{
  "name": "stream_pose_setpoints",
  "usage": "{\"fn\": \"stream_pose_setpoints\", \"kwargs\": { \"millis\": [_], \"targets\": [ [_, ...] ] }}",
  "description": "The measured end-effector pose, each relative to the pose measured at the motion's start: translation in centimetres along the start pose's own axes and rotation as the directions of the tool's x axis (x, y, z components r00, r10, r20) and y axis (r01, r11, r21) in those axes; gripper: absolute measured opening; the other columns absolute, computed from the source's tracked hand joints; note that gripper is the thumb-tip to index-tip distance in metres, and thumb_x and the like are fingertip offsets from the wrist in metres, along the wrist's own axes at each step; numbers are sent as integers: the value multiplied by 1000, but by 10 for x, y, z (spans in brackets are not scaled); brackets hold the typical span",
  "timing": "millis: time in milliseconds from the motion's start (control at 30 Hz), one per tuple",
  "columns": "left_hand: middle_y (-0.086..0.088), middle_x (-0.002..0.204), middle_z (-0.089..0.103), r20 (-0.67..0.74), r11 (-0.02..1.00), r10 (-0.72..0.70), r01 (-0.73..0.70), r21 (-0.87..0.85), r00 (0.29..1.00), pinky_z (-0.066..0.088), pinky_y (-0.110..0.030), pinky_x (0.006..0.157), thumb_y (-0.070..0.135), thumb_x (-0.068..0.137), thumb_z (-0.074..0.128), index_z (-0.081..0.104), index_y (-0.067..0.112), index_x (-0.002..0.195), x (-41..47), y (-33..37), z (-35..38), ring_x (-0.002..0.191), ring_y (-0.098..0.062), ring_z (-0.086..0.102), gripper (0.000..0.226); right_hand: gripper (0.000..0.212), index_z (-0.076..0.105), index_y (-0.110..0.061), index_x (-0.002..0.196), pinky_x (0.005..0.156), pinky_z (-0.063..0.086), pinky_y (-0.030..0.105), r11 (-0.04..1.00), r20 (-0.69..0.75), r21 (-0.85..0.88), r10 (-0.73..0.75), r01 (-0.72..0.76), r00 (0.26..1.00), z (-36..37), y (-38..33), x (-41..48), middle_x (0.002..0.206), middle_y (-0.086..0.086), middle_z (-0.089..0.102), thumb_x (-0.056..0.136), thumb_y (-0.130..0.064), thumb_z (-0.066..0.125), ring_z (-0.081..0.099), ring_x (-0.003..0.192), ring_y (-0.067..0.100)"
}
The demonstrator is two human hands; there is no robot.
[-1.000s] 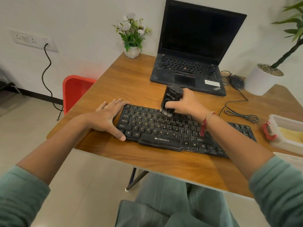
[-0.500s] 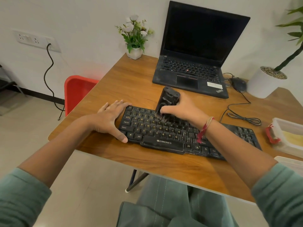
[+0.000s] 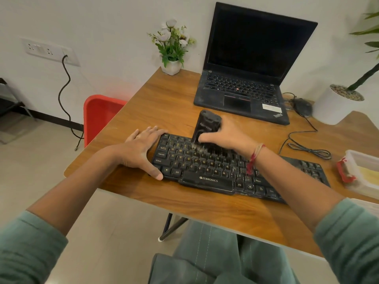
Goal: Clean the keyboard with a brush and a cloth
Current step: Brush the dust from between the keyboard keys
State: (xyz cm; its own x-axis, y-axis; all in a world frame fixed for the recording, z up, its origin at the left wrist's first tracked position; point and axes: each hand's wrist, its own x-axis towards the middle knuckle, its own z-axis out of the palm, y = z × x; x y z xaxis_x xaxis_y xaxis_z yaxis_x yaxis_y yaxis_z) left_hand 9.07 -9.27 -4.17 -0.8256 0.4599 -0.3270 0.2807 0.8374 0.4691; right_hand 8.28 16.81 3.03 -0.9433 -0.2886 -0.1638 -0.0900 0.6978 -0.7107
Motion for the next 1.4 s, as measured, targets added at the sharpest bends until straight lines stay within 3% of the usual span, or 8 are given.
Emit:
{"fn": "stream_pose_setpoints", "kwargs": {
  "millis": [100,267,500,667,833,1033,1167,1400],
  "targets": [
    [7,162,-13,-2,1000,-1,1,-7,1000,-19,-41,117,88,33,64,-6,44,149,0,0,0,147,-10,-16,143,26,49,-20,79,66,50,28,983,-199,-177,17,-53,980,-10,-1,13,80,-6,54,73,-25,74,58,80,15],
    [7,162,-14,1,1000,-4,4,-4,1000,-19,-40,116,87,34,64,-7,43,149,0,0,0,147,-10,-17,142,24,50,-22,81,53,45,11,1000,-5,22,1,-1,1000,-3,-3,9,79,-7,57,78,-17,74,58,67,1],
    [7,162,-13,-11,1000,-4,4,16,1000,-20,-40,116,86,34,65,-7,41,150,1,0,1,146,-9,-18,144,37,56,-10,102,61,47,18,1000,-100,22,16,-14,995,-1,-6,23,92,-1,61,74,-24,75,57,83,12],
    [7,162,-12,-13,1000,-1,1,19,1000,-19,-41,117,88,33,64,-7,42,149,1,-1,1,147,-9,-17,144,21,54,-19,77,55,47,21,971,-181,-238,-34,-10,983,2,-11,25,76,-4,59,73,-28,73,61,77,17],
    [7,162,-13,-7,1000,-7,7,24,1000,-19,-40,116,91,32,61,-9,40,150,1,0,1,146,-9,-17,147,21,54,-16,84,61,47,20,988,30,152,-26,21,999,12,-28,20,84,-3,60,77,-13,74,56,75,10],
    [6,162,-13,-12,1000,-7,7,16,1000,-20,-38,115,91,30,63,-8,41,150,0,1,0,147,-9,-17,148,28,56,-15,88,58,46,22,983,-157,-183,-34,5,987,15,-27,40,78,-8,53,72,-28,75,56,76,13],
    [5,162,-13,-8,1000,-2,2,25,1000,-20,-39,115,98,24,55,-10,37,151,0,1,0,146,-9,-17,155,25,54,-16,83,59,48,19,997,-37,13,-73,74,997,22,-39,32,81,-5,56,73,-20,76,55,76,11],
    [5,162,-13,-2,1000,-16,16,17,1000,-20,-38,115,91,30,62,-11,36,151,-1,3,-1,146,-8,-17,151,26,49,-20,70,56,43,25,972,-33,-201,-131,122,991,34,-50,43,72,-5,54,73,-26,74,53,69,13]
  ]
}}
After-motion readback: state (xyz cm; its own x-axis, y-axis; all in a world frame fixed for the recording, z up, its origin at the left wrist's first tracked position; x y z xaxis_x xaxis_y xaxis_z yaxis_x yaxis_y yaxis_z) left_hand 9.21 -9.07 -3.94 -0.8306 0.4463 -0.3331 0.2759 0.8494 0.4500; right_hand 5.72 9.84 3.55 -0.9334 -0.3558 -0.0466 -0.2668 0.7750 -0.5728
